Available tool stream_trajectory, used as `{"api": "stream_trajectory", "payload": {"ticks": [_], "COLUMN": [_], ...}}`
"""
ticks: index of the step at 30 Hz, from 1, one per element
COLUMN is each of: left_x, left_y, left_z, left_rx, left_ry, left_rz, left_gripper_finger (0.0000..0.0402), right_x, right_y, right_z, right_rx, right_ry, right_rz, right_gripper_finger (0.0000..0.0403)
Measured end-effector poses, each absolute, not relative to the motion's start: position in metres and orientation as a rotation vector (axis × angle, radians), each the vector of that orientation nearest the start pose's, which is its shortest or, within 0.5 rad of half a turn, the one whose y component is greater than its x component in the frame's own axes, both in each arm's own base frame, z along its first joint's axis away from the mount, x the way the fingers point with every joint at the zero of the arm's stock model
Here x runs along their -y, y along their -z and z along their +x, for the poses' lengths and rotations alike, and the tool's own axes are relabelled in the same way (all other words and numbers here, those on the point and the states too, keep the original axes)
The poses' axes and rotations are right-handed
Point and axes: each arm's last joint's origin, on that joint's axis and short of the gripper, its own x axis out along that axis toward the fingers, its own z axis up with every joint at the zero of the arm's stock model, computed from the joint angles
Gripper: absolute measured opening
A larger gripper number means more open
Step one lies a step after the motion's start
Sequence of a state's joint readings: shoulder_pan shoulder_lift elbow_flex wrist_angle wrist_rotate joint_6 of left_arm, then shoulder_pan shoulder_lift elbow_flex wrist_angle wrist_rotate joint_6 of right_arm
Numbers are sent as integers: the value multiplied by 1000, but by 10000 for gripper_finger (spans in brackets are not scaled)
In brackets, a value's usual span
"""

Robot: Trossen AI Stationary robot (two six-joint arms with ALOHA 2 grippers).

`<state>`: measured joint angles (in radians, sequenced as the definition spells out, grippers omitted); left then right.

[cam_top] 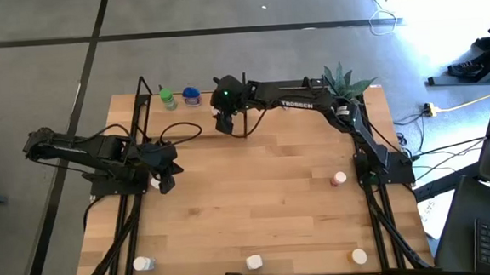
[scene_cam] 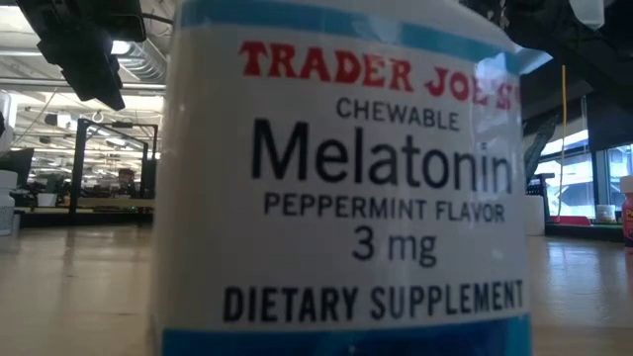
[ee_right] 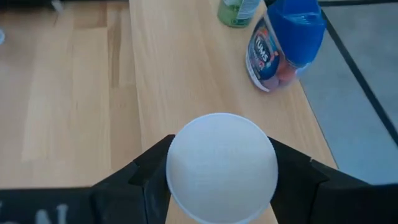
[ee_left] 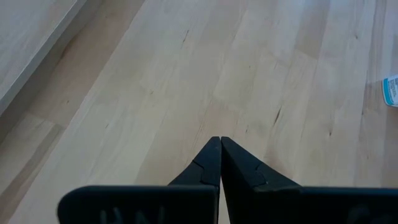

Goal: Pick and place medicine bottles onto shelf by color
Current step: Put the orange pill bottle on the shelf

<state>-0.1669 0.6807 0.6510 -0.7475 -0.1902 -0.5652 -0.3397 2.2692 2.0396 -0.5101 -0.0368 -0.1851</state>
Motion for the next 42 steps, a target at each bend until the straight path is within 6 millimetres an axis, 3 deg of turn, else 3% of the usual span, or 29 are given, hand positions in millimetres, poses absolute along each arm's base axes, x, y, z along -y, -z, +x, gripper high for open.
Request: {"api": "stream_trajectory", "payload": {"ticks": [11, 42], "left_x": [16, 16], "left_y": [-255, -255], "left_z": [129, 129], "left_rx": [-733, -733], "left_ry": [-236, -236], "left_rz": [-399, -399], "left_gripper_finger": [0, 0], "right_x": [172, 171], "right_y": [-222, -220], "right_z": [490, 489], "right_rx": [-792, -802], "right_ry": [189, 152], "right_rz": [-55, -8], "right_gripper_finger": [210, 210]}}
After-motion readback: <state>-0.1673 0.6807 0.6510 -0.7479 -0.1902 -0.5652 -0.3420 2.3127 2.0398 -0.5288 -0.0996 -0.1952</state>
